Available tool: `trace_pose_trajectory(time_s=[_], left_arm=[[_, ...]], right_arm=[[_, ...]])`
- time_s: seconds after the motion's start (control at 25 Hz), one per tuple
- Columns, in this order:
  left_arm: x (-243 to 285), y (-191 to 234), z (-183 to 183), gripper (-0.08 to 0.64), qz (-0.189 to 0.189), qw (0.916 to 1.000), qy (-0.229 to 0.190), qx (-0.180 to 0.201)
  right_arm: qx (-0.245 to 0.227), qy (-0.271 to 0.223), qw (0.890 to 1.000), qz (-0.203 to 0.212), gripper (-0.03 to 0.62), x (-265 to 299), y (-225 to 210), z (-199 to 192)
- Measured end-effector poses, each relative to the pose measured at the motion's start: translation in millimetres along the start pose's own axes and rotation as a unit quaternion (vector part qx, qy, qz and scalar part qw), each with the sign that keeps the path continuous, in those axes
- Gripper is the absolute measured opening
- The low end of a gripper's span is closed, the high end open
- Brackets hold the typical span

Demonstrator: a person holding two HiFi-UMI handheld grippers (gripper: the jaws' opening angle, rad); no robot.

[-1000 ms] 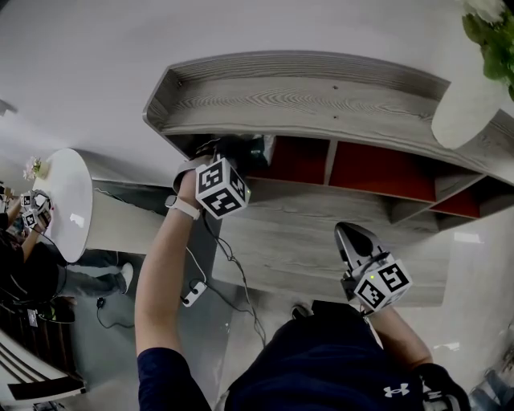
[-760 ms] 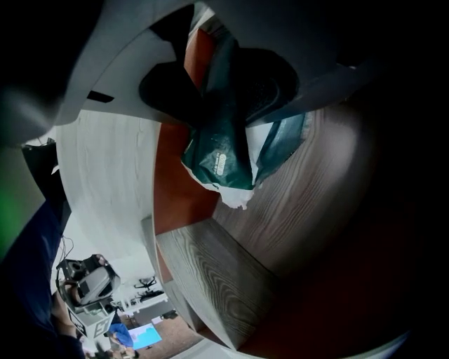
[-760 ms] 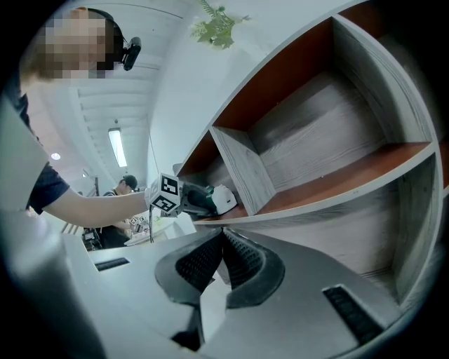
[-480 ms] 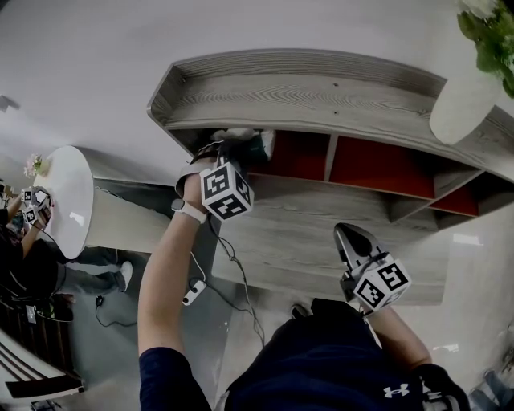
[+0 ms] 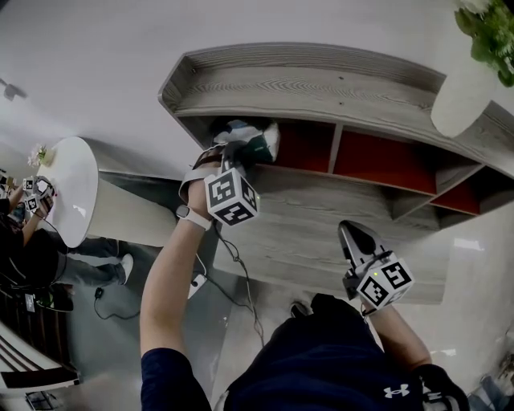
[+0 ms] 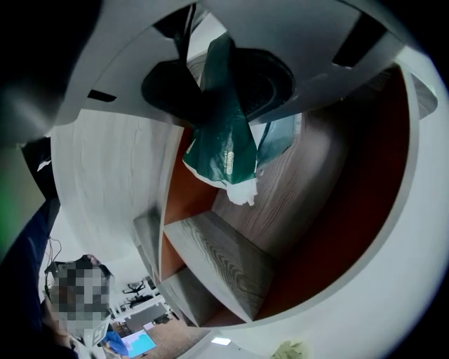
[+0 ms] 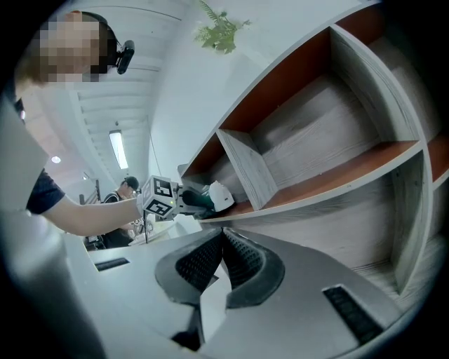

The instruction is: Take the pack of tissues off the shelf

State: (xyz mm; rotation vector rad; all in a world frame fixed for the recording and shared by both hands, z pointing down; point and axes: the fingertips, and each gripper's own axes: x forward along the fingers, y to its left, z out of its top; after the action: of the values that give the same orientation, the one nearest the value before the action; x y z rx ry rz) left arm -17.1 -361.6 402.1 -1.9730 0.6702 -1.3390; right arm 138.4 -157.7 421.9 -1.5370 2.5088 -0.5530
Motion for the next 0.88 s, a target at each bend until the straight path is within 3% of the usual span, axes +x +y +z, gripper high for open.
trace_pose_trajectory(time_s=[0.88], left_arm=[[-111.0,-74.7,-19.4,0.126,0.072,0.9969,-0.024,-0.023]], right_arm=[[-0.003,0.028,0.998,0.053,0.012,-9.3,46.5,-19.4]])
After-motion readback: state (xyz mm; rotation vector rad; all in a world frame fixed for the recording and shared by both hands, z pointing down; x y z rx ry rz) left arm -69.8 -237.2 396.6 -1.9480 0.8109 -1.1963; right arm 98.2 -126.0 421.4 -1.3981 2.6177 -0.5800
